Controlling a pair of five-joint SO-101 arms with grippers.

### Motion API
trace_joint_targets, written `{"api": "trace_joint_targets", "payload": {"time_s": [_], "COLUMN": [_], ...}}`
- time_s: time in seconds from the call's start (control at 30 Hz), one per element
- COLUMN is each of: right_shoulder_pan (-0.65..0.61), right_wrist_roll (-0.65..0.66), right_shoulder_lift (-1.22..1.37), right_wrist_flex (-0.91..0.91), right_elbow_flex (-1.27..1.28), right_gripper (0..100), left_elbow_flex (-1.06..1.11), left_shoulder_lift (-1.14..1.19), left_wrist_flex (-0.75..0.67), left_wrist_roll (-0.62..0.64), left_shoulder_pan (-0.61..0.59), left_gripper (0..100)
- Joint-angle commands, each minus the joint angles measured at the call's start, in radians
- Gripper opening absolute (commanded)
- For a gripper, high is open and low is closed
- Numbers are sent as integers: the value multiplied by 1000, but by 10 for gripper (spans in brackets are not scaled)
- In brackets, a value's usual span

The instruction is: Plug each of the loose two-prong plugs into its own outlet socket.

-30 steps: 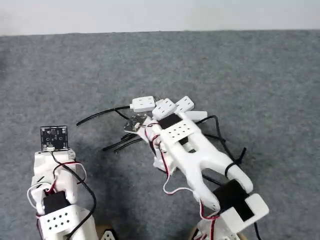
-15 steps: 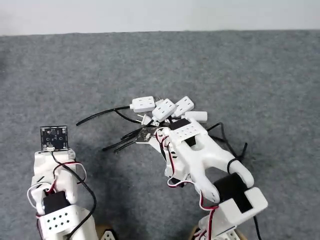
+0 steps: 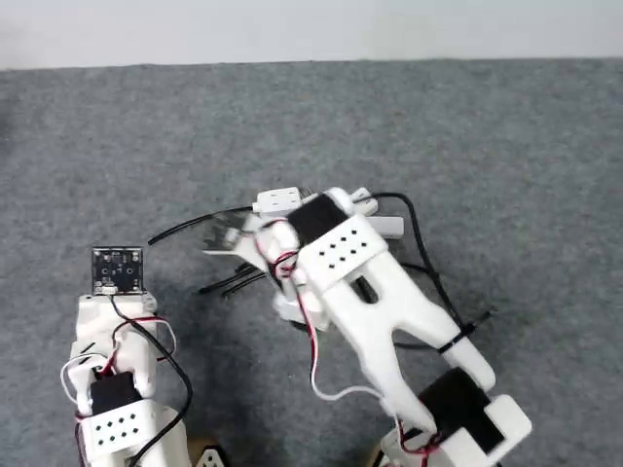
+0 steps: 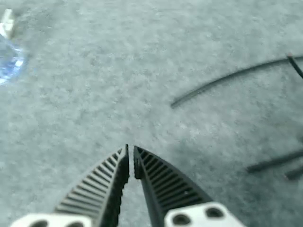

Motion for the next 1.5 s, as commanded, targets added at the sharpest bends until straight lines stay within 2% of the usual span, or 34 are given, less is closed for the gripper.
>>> {"api": "trace_joint_targets", "payload": {"time_s": [0.0,0.1,0.17,0.23,0.37,0.43,0.53,0.73,0.83,0.93,1.23,1.47], "right_shoulder_pan": [-59,-70,-70,-70,-87,-113,-156,-257,-305,-351,-487,-507], "right_wrist_roll": [-15,-9,35,91,157,181,222,229,229,230,232,232], "right_shoulder_lift": [-39,-30,-21,-10,27,61,128,317,432,567,980,1129], "right_wrist_flex": [48,44,44,31,-61,-122,-223,-467,-527,-545,-539,-542], "right_elbow_flex": [-163,-161,-184,-216,-272,-288,-304,-359,-445,-580,-1057,-1428], "right_gripper": [9,9,9,9,9,9,9,9,9,9,9,11], "left_elbow_flex": [-7,-15,-48,-87,-147,-145,-110,5,7,5,8,15], "left_shoulder_lift": [-9,-9,-11,-11,-11,-11,-11,-11,-11,-11,-11,-11], "left_wrist_flex": [-29,2,28,63,110,110,115,115,184,221,227,229], "left_wrist_roll": [-2,-2,0,0,-6,-51,-114,-204,-241,-290,-290,-290], "left_shoulder_pan": [18,-3,-87,-241,-628,-790,-928,-974,-976,-971,-967,-967], "left_gripper": [15,15,15,15,15,15,15,16,16,16,16,16]}}
